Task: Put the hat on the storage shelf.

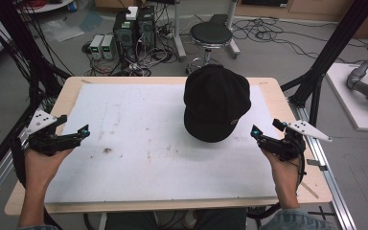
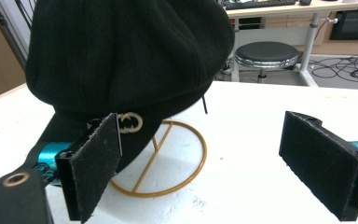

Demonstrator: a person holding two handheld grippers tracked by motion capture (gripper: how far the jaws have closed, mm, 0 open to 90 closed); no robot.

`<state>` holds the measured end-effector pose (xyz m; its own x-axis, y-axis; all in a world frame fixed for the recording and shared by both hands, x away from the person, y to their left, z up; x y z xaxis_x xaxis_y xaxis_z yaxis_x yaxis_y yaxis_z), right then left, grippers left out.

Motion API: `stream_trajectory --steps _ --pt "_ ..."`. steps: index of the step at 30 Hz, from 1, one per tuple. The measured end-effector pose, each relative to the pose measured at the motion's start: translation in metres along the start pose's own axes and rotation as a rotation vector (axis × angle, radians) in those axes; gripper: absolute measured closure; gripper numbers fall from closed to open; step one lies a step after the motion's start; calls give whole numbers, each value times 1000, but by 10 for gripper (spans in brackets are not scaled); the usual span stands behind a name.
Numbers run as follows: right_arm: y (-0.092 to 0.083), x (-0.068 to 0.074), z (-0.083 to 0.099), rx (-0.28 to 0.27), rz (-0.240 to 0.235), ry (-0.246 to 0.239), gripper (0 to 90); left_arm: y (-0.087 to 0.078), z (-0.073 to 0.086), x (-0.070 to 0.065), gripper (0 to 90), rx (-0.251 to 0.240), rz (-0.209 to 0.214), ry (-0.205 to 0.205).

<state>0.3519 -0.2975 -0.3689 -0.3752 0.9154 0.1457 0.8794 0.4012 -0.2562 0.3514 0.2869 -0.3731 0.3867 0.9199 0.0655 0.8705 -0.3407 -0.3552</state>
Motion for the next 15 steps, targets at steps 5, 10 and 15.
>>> stream_trajectory --steps 5,10,15 --pt "2 -2 8 19 -1 -4 127 2 5 3 175 8 -2 -11" --pt "4 -2 11 31 -3 1 127 2 6 4 175 11 -2 -14" --pt "4 -2 11 31 1 -1 127 1 5 5 175 7 -3 -13"
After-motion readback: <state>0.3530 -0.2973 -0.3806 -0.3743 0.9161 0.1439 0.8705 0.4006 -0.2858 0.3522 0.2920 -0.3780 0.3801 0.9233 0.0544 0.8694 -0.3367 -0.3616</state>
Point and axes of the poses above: each handheld gripper's, and its own axes: y roughly forward along the jaws, z roughly out of its underside, x roughly to its left, the point moved 6 cm from there along y, roughly forward along the jaws, and after that the axes turned 1 degree about y, right-handed, at the moved point
